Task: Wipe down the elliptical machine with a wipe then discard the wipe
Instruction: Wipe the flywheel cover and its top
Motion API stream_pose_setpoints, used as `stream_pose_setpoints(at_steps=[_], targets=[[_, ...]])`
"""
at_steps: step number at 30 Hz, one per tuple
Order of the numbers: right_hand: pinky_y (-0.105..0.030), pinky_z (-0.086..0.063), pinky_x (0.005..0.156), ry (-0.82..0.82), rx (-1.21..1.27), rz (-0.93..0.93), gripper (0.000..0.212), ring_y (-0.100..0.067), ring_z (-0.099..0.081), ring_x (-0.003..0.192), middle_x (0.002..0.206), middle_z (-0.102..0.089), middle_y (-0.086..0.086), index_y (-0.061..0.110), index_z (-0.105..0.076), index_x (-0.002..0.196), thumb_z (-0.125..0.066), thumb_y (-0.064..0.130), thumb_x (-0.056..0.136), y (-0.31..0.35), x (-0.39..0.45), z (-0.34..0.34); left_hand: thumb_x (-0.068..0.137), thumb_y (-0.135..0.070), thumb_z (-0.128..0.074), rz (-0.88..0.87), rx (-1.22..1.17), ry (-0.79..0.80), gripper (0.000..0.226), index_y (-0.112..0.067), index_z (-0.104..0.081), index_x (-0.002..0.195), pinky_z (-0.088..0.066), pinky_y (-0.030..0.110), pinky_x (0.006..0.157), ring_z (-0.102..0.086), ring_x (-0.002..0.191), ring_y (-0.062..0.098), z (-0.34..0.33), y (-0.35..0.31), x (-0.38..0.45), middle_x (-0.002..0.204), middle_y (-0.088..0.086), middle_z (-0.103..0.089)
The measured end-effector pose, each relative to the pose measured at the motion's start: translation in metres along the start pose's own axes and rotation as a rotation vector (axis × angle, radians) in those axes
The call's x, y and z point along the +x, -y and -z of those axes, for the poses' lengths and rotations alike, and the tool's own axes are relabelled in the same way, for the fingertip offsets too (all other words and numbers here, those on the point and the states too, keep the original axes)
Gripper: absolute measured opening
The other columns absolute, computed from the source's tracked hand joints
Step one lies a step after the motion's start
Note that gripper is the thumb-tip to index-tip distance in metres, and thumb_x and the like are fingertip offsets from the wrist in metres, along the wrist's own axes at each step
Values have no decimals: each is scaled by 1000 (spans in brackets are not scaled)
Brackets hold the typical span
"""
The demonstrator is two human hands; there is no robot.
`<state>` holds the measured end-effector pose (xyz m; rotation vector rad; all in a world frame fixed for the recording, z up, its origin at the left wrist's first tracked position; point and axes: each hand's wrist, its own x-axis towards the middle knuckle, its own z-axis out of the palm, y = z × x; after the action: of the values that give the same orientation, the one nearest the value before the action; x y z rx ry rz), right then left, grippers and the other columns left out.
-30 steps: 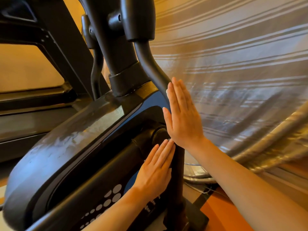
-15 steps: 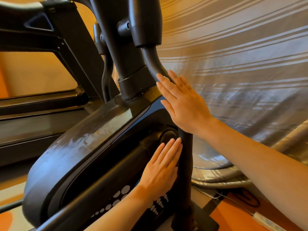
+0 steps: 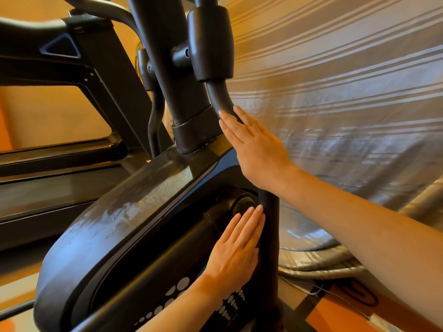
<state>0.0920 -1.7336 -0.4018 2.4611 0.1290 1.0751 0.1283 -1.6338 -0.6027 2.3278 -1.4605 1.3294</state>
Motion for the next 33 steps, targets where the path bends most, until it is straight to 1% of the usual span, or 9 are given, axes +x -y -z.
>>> stream_pose_setpoints(at_steps=[3,7,10,13,16,19,23,28,33], targets=[[-35,-1,120,36,15,-21,70,-27,14,149,164,10,-3,9,-3,156,-37,0,95,4,15,5,94,-38,-39,5,-21,20,68,-10,-21,154,-17,42,118,-10,151,23,-2,-2,0,164,8,1],[-35,-1,122,51,43,-32,70,-26,15,149,163,13,-3,9,0,156,-35,-1,96,5,34,8,92,-39,-52,29,-52,36,76,-10,-19,154,-18,42,118,-10,151,23,0,-3,-1,164,8,1],[-36,-3,122,33,48,-16,71,-27,12,150,164,9,-4,8,-3,156,-39,-1,95,2,27,2,91,-41,-55,32,-46,29,79,-11,-19,154,-18,42,118,-11,151,22,0,-2,-1,164,8,1],[-36,-4,121,11,55,11,63,-28,6,151,164,2,-5,8,-9,155,-39,7,99,0,20,-2,89,-42,-61,41,-53,40,87,-10,-16,155,-18,41,118,-11,151,22,-2,-3,0,164,8,0],[-37,-3,121,-20,86,-37,61,-27,3,151,164,3,-5,8,-7,156,-36,18,103,0,30,1,93,-42,-50,26,-43,31,87,-10,-1,158,-10,38,124,-8,152,21,-5,-3,-1,165,7,3],[-39,-3,123,-52,108,-145,63,-26,6,151,164,12,-4,10,3,156,-33,22,104,4,47,4,95,-40,-34,17,-39,17,74,-12,-3,156,-6,39,122,-7,152,21,-6,0,0,165,6,3],[-40,-1,123,-51,52,-151,61,-27,9,150,163,14,-5,11,5,155,-29,23,106,5,49,-1,96,-39,-33,20,-46,10,74,-12,-2,157,-5,39,122,-6,152,21,-5,0,0,165,5,2],[-40,1,120,-85,19,-34,61,-29,5,150,164,4,-5,9,-10,156,-39,9,102,1,28,-9,96,-40,-33,19,-62,-15,74,-11,-2,156,-7,38,122,-3,152,20,-4,-2,1,165,6,4],[-41,-6,120,-141,85,-3,66,-32,-3,150,163,-13,-7,7,-26,152,-45,-5,91,-2,3,-16,96,-39,-34,19,-76,10,67,-11,-19,155,-16,39,123,-12,151,21,-1,-1,0,165,6,-5]])
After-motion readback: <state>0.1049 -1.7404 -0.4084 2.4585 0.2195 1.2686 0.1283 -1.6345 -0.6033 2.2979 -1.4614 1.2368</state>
